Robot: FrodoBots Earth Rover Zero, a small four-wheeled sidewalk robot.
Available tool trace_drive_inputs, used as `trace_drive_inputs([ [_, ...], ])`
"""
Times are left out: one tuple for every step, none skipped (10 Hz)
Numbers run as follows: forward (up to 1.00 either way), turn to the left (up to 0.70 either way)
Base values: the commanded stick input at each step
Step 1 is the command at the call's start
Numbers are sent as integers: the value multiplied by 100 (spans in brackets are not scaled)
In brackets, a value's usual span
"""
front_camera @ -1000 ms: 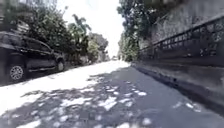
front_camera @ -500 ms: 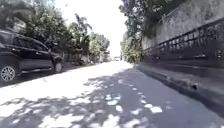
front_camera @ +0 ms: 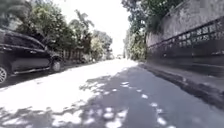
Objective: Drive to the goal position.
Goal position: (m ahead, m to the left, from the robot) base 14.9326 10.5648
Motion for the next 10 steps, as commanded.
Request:
trace_drive_inputs([
  [100, -33],
  [100, -32],
  [100, -17],
  [100, 1],
  [100, 2],
  [100, 2],
  [100, 2],
  [100, 2],
  [100, 2],
  [100, 2],
])
